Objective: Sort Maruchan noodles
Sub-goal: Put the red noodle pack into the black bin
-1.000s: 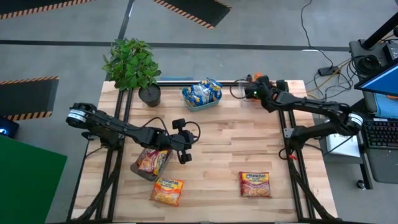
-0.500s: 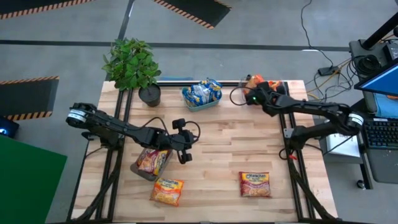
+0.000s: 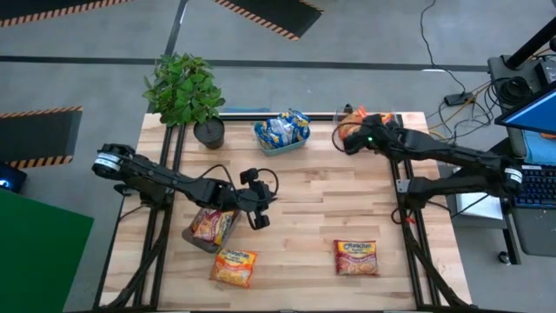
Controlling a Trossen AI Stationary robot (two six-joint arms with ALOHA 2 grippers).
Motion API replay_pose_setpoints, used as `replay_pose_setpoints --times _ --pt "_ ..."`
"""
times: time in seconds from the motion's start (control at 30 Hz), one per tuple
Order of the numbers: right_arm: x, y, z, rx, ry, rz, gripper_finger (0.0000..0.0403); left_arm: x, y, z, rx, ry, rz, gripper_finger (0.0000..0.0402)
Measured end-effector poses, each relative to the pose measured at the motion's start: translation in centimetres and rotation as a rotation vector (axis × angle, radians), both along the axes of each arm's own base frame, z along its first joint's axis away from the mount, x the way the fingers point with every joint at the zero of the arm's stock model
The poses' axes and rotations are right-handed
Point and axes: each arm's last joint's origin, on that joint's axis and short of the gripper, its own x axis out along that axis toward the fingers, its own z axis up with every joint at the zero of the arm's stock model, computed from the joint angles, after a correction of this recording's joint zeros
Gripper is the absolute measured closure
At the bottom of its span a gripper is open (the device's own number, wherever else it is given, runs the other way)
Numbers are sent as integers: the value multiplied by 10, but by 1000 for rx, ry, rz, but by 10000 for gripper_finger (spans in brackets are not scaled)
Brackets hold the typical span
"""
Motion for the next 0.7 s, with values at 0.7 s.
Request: replay_pose_setpoints --times 0.7 --pt "53 159 18 652 -242 887 278 -9 -33 -1 -95 -4 -59 364"
